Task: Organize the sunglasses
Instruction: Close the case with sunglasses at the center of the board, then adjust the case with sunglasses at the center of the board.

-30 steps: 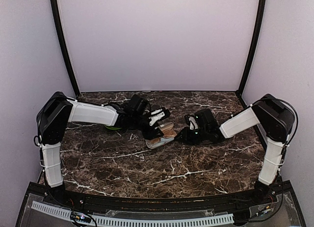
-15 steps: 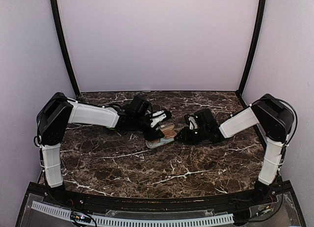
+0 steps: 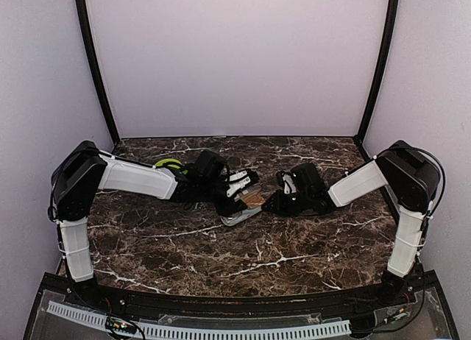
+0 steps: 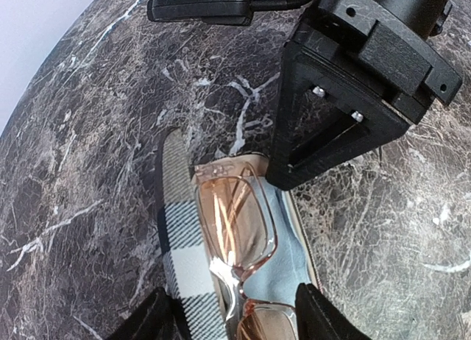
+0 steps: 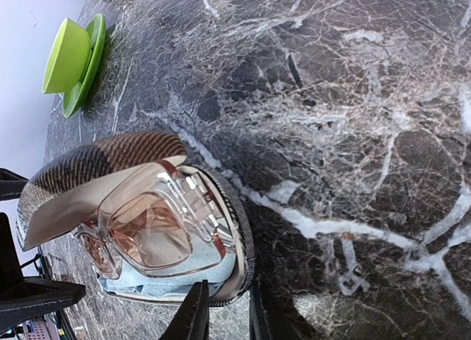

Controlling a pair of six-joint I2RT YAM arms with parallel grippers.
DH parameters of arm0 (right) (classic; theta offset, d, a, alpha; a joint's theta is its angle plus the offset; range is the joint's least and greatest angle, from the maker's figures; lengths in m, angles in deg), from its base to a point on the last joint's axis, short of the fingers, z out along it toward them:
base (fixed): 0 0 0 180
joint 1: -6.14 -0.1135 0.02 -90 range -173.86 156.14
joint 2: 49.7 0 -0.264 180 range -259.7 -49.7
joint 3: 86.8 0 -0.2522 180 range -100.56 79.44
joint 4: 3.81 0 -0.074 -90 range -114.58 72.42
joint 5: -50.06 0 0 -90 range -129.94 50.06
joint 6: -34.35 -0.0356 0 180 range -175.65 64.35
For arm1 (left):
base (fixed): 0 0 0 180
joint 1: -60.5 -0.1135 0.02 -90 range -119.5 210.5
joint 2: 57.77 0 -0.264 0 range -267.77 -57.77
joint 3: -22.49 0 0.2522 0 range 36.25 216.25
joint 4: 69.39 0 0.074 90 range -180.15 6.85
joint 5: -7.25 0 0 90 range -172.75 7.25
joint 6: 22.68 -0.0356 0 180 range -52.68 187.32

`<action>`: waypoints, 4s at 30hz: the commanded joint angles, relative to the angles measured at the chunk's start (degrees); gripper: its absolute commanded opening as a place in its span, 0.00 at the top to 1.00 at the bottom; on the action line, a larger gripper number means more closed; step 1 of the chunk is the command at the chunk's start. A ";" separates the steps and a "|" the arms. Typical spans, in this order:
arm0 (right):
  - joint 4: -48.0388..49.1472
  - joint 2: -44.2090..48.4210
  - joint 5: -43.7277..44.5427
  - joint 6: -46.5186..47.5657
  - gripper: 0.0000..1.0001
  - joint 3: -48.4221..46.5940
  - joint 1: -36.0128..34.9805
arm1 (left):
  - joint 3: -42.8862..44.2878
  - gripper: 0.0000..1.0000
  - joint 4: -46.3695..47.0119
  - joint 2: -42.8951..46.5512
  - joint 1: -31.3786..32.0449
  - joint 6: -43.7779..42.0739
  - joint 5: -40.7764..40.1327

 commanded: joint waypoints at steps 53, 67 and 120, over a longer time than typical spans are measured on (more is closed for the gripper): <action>-2.33 -0.55 -0.65 1.86 0.81 -1.60 0.38 | -5.09 0.39 -2.77 -2.42 7.74 -0.11 -1.50; -7.74 10.31 2.96 7.51 0.64 3.80 2.66 | -8.88 0.32 3.33 7.81 7.65 5.97 -6.02; -8.96 5.62 3.21 8.09 0.53 -2.58 -2.37 | -13.17 0.31 3.47 4.78 1.63 8.42 -13.73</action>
